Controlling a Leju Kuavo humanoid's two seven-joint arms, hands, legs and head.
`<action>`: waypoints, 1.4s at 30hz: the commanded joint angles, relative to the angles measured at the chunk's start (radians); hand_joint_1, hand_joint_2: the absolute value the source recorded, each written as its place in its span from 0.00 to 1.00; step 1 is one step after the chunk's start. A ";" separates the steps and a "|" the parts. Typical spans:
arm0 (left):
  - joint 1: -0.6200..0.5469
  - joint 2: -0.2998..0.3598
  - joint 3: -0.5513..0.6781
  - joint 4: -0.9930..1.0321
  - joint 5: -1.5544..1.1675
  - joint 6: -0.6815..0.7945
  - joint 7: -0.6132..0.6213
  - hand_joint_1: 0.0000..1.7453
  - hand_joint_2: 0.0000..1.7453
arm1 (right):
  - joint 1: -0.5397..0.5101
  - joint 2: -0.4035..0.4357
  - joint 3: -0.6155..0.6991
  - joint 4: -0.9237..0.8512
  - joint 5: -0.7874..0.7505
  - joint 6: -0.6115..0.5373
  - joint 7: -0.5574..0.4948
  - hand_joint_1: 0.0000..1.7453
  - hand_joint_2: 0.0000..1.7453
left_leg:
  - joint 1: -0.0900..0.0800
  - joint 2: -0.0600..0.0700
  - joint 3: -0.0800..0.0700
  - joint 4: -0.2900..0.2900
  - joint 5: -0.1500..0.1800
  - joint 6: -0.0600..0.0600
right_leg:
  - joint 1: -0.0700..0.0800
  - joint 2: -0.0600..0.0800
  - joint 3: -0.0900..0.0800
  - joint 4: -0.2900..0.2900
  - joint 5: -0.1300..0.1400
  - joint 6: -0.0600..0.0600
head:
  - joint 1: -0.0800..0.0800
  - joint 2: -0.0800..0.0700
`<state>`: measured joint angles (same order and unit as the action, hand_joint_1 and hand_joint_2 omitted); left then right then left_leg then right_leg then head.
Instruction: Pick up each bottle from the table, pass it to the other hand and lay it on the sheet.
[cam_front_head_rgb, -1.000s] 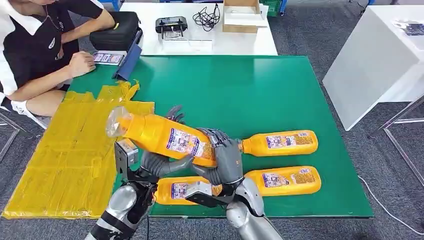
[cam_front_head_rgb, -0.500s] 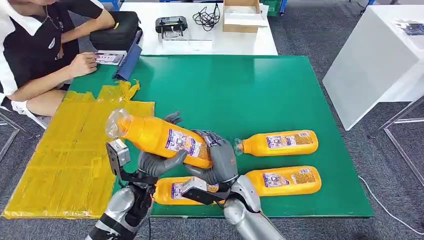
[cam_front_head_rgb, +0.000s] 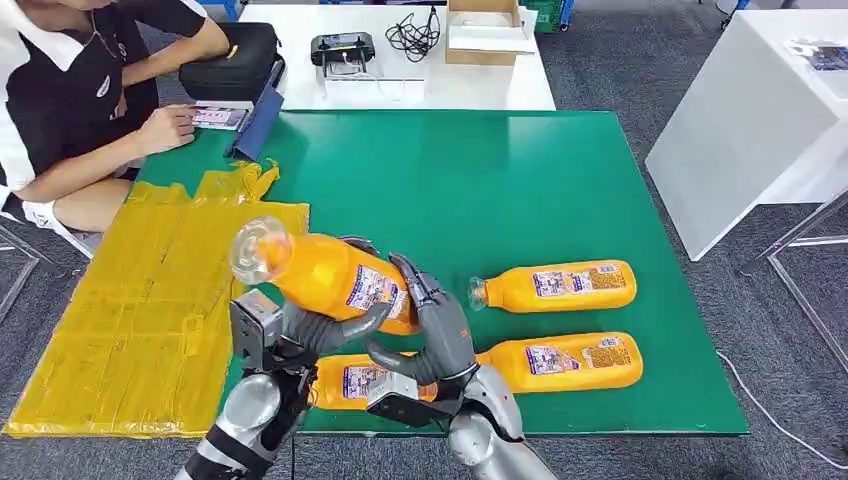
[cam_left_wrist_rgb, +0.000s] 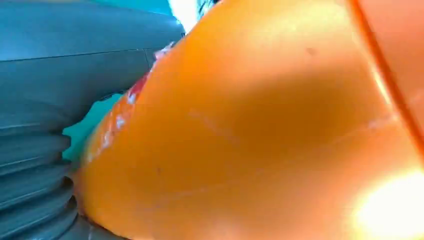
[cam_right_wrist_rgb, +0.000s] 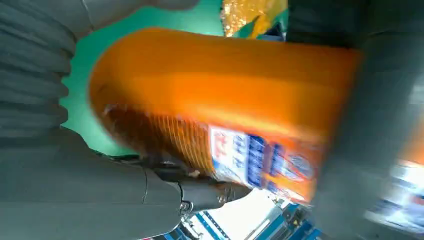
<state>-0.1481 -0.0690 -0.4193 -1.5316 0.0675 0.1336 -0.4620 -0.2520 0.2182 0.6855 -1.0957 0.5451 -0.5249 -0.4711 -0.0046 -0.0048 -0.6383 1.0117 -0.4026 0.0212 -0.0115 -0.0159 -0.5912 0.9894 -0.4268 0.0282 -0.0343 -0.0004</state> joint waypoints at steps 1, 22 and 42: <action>-0.084 0.067 -0.041 0.020 -0.349 0.223 0.040 1.00 1.00 | 0.053 -0.083 0.033 -0.190 0.023 -0.013 0.015 0.00 1.00 | 0.001 -0.001 0.005 0.000 -0.001 -0.002 | 0.001 -0.001 0.006 -0.001 -0.002 -0.001 | -0.001 0.000; -0.627 0.383 0.313 1.006 -1.535 0.264 0.656 1.00 1.00 | -0.044 -0.150 0.244 -0.248 0.214 0.355 0.159 0.00 1.00 | 0.007 0.005 0.006 -0.002 0.002 -0.006 | 0.005 0.007 0.004 0.000 0.002 -0.005 | -0.001 0.000; -0.475 0.212 0.303 0.941 -1.296 0.042 0.454 0.19 1.00 | -0.070 -0.160 0.231 -0.082 0.412 0.303 0.319 0.00 1.00 | 0.006 0.000 0.006 -0.003 0.002 -0.006 | 0.004 0.003 0.007 -0.002 0.001 -0.004 | 0.000 0.000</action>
<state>-0.6644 0.2186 -0.0954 -0.5886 -1.2417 0.1751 -0.0206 -0.2796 0.0843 0.9163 -1.3085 0.9052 -0.2026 -0.2095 0.0008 -0.0036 -0.6391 1.0116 -0.3993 0.0163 -0.0072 -0.0119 -0.5922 0.9904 -0.4243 0.0240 -0.0343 -0.0004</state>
